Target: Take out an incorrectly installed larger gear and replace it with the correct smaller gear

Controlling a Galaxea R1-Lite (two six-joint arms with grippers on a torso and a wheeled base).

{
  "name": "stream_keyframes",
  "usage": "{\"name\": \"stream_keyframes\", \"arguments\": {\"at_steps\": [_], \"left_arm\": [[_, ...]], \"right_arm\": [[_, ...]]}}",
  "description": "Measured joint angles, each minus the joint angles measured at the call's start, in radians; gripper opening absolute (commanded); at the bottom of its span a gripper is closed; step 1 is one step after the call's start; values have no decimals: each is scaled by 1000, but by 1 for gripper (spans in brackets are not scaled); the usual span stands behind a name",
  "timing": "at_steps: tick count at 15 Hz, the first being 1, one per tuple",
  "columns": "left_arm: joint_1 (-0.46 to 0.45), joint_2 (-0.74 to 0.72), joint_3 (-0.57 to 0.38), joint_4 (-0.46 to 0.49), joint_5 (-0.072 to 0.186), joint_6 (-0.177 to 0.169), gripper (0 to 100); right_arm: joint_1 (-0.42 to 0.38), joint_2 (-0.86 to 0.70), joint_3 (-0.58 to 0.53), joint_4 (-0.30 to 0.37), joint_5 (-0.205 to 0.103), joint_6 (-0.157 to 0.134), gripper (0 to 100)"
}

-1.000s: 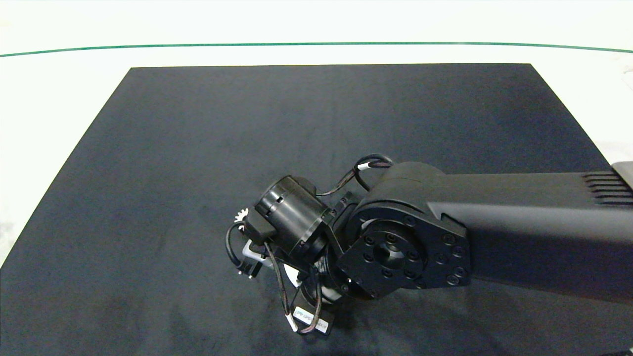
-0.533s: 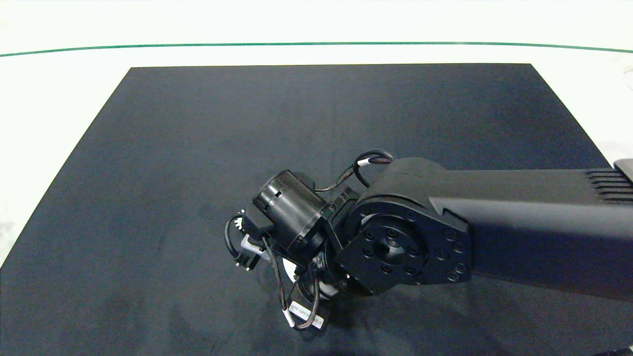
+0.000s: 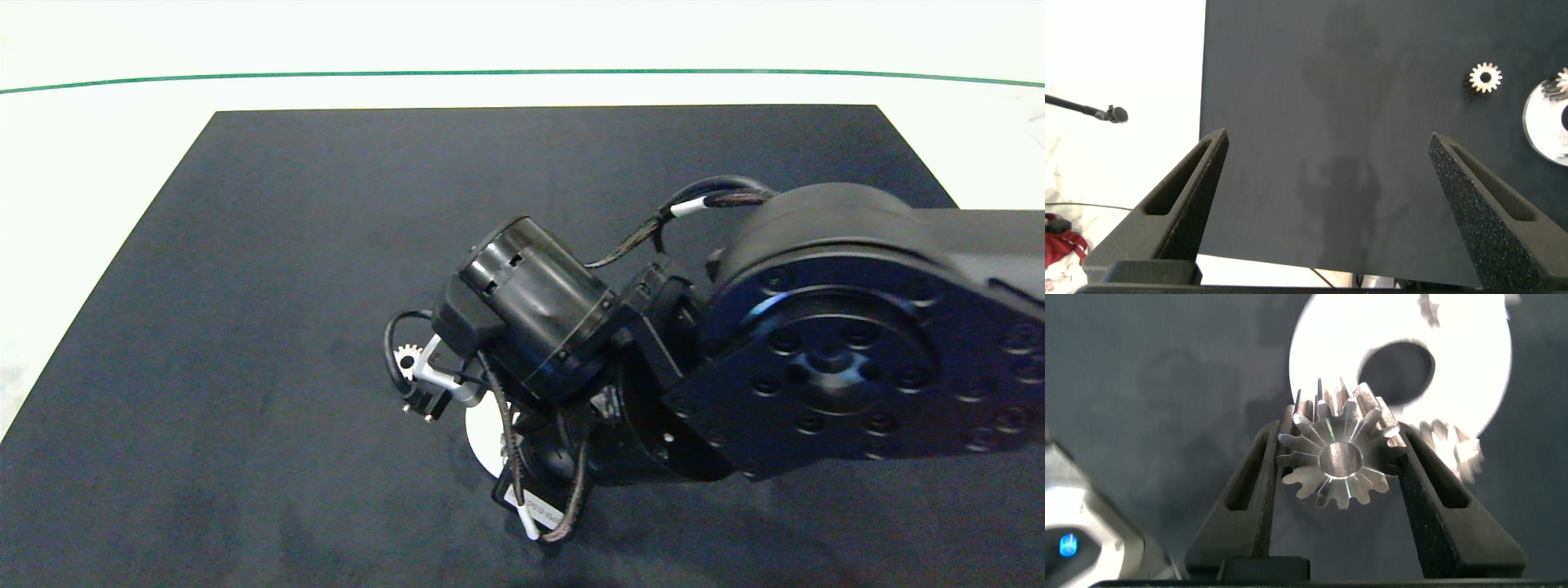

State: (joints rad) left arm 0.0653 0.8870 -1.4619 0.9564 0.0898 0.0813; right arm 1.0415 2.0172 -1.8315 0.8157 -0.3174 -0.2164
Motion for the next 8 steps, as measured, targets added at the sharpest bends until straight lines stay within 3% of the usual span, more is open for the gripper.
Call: {"name": "stream_keyframes", "arguments": {"at_steps": [5, 8], "left_arm": [[-1, -10, 0, -1, 0, 1, 100], [-1, -12, 0, -1, 0, 1, 100]], "right_arm": [[-38, -180, 305, -29, 3, 5, 37], [-75, -273, 539, -169, 4, 6, 37]]}}
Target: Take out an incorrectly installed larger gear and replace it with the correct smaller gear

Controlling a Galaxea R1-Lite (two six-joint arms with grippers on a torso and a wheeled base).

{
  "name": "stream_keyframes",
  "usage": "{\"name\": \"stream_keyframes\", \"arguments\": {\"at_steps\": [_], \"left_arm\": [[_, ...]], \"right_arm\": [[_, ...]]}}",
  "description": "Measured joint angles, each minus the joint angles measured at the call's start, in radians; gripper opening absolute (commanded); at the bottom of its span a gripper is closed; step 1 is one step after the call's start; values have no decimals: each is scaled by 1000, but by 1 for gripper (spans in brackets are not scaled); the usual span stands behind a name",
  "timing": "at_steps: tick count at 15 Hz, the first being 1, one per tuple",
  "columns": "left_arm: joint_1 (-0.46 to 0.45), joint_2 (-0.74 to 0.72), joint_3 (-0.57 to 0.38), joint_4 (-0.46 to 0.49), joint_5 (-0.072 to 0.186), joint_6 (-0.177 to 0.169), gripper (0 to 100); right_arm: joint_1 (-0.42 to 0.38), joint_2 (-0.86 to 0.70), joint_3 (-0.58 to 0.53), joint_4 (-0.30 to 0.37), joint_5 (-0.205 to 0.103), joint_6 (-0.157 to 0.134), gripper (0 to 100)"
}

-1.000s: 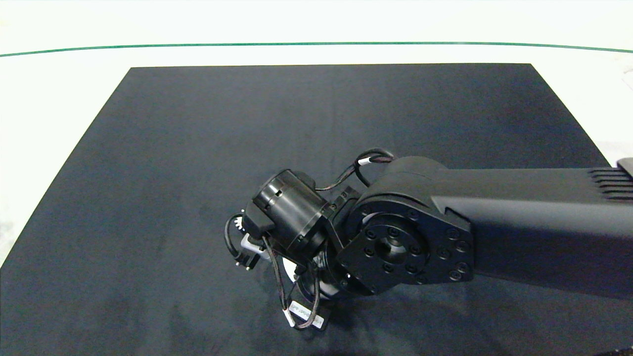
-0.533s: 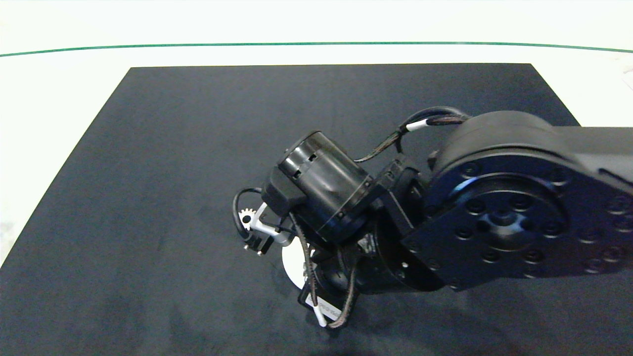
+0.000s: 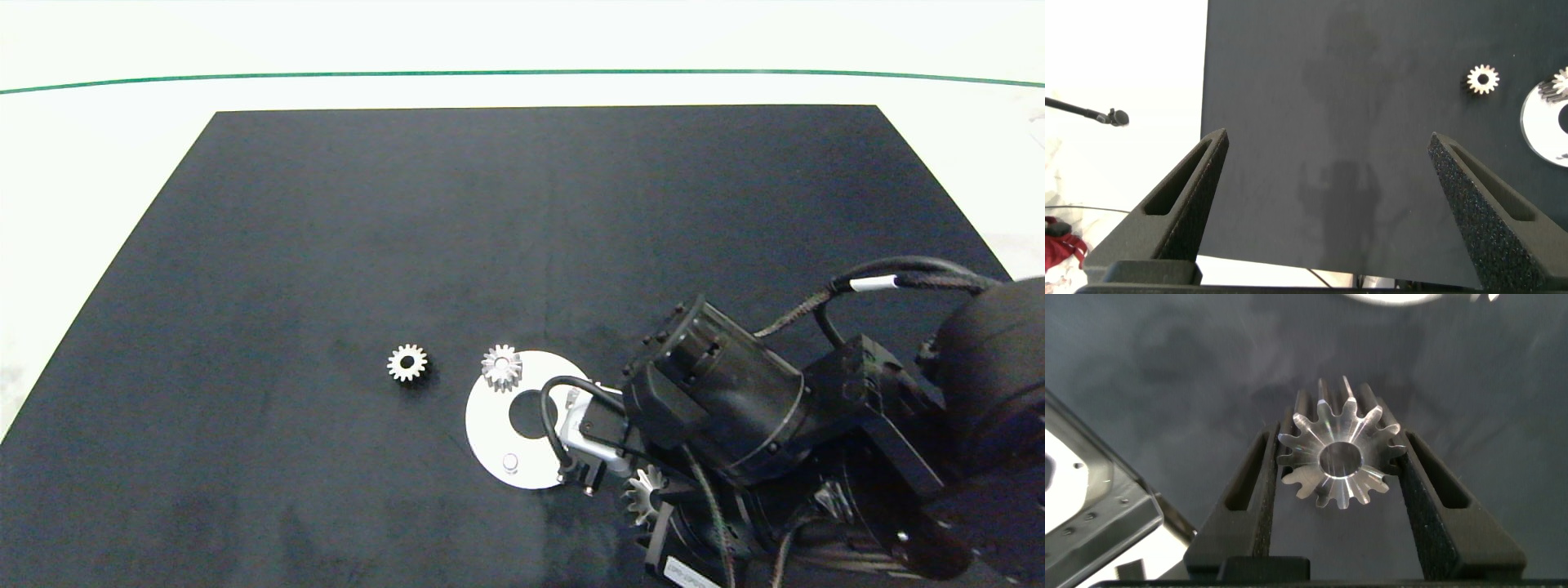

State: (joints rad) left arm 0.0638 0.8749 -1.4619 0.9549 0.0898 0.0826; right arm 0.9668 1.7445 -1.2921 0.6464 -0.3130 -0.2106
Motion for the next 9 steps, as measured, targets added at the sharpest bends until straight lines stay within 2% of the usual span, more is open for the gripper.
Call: {"name": "stream_keyframes", "arguments": {"at_steps": [2, 4, 7, 9], "left_arm": [[0, 0, 0, 1, 0, 0, 100], [-1, 0, 1, 1, 0, 0, 100], [-1, 0, 3, 1, 0, 0, 100], [-1, 0, 3, 1, 0, 0, 100]], "right_arm": [[-23, -46, 143, -96, 3, -1, 37], [-44, -73, 227, -137, 12, 0, 37], [-55, -83, 271, -190, 15, 1, 37], [-60, -82, 285, -201, 16, 1, 37]]}}
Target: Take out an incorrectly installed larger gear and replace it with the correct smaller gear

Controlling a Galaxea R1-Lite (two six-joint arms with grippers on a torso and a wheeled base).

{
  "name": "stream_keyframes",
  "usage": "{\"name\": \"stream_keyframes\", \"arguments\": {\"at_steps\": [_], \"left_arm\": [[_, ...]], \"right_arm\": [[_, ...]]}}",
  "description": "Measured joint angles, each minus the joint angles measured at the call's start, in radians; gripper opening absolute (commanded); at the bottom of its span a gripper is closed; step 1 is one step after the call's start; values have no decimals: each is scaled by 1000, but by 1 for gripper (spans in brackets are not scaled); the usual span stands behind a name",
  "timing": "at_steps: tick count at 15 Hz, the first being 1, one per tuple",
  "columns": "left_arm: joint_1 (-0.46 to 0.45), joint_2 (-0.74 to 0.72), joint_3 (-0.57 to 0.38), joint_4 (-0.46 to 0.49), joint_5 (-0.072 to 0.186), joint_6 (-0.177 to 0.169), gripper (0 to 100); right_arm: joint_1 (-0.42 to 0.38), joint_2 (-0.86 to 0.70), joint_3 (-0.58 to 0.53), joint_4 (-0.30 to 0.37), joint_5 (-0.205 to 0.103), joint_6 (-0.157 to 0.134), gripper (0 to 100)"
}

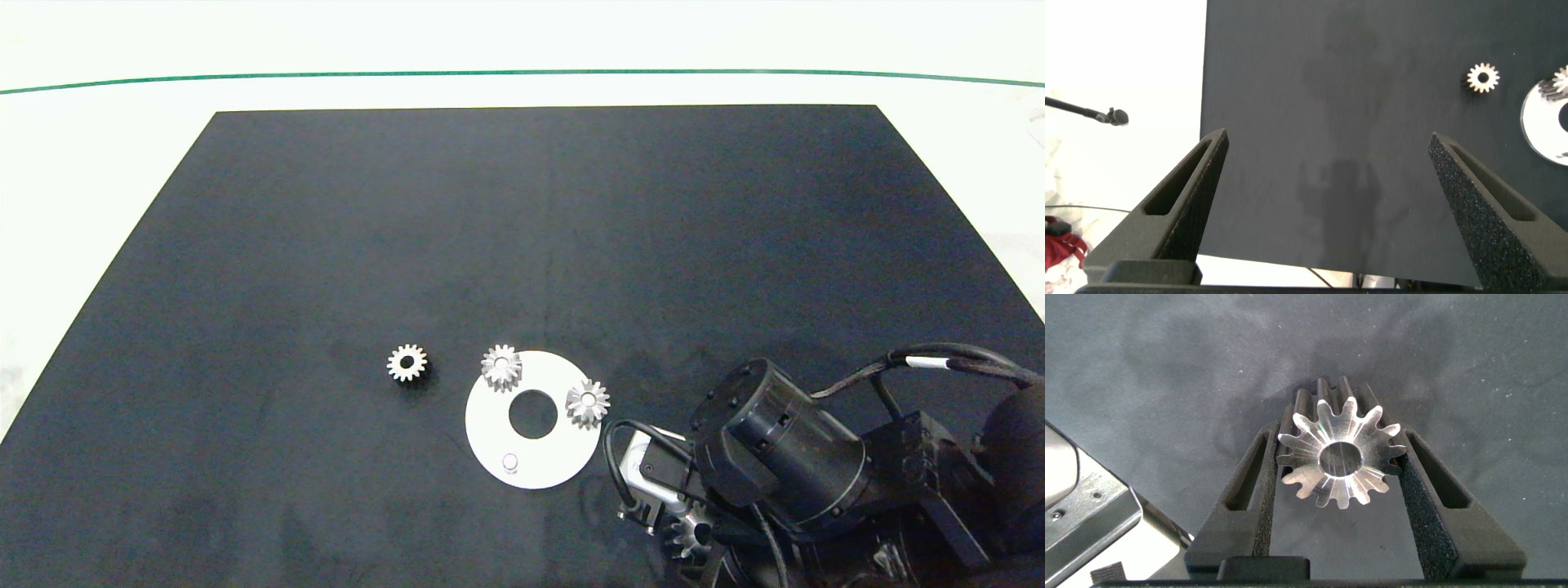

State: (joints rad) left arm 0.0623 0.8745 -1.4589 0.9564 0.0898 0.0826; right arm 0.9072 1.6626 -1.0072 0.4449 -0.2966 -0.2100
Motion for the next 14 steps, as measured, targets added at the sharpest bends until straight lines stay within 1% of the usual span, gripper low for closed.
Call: {"name": "stream_keyframes", "arguments": {"at_steps": [1, 5, 9, 10, 12, 13, 14], "left_arm": [[0, 0, 0, 0, 0, 0, 100], [0, 0, 0, 0, 0, 0, 100], [-1, 1, 0, -1, -2, -1, 100], [-3, 4, -1, -6, -8, -3, 100], [-31, 19, -4, -13, -12, -4, 100], [-54, 46, -18, -32, -11, -3, 100], [-76, 83, -42, -49, -11, 1, 100]], "right_arm": [[-2, 1, 3, -5, 0, 0, 100], [-7, 11, 13, -26, 4, 0, 100], [-8, -7, 15, -25, 0, -1, 100], [-6, -31, 14, -25, -2, -2, 100], [-4, -126, 13, -23, -5, -1, 100], [-7, -193, 19, -23, -4, 10, 100], [-13, -263, 27, -23, -5, 30, 100]]}}
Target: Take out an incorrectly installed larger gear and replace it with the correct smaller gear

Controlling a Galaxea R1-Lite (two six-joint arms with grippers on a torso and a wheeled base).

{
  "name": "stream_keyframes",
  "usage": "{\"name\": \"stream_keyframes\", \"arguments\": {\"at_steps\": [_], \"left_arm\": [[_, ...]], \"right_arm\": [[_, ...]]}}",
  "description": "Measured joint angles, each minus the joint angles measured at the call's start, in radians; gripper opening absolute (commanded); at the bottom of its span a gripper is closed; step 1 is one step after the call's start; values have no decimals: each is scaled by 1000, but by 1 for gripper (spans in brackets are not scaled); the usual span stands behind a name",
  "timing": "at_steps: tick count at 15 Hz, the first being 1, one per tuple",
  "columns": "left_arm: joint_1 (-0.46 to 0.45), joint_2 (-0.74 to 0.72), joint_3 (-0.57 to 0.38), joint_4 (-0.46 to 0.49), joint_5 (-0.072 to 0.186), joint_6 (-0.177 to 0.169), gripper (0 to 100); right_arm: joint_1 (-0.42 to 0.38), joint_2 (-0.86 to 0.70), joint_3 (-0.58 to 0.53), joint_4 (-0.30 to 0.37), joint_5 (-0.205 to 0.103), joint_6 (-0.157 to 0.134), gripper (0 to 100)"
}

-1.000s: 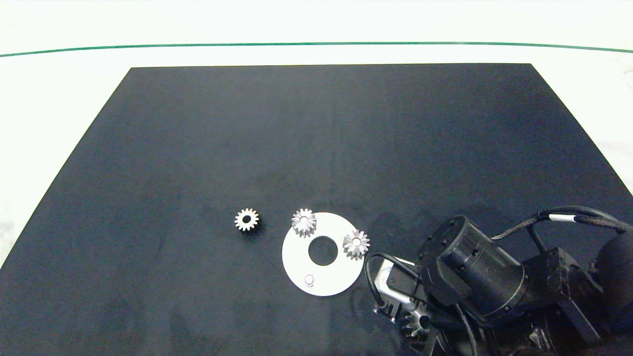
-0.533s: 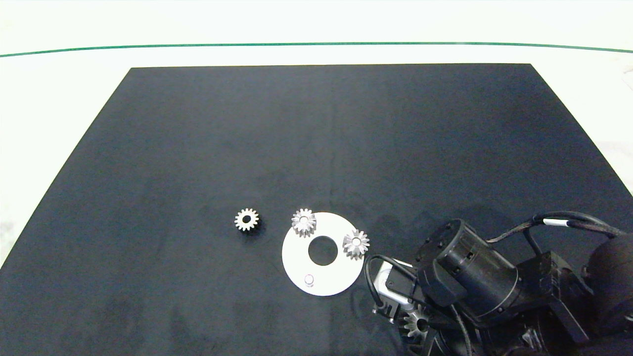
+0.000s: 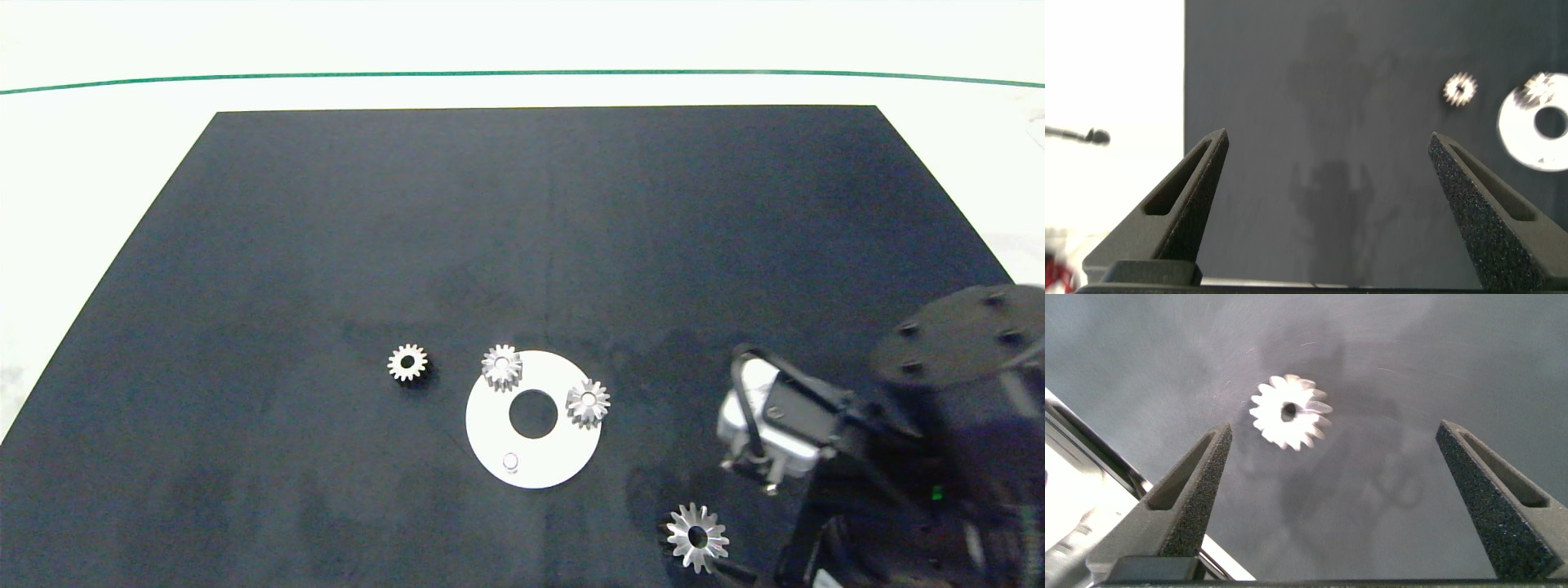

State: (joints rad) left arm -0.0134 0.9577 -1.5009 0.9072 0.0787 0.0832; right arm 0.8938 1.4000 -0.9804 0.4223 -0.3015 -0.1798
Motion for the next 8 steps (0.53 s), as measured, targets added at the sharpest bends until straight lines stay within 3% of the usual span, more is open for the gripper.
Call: {"name": "stream_keyframes", "arguments": {"at_steps": [2, 5, 7, 8], "left_arm": [[-77, 102, -51, -17, 0, 11, 100], [-292, 234, -73, -24, 3, 17, 100], [-444, 315, -71, -37, 10, 16, 100], [-489, 359, -69, -51, 28, 16, 100]], "right_arm": [[-21, -156, 13, 0, -1, 40, 100], [-94, -383, 7, 0, 5, 70, 100], [-133, -495, -12, -6, 50, 78, 100], [-141, -529, -21, -9, 64, 79, 100]]}}
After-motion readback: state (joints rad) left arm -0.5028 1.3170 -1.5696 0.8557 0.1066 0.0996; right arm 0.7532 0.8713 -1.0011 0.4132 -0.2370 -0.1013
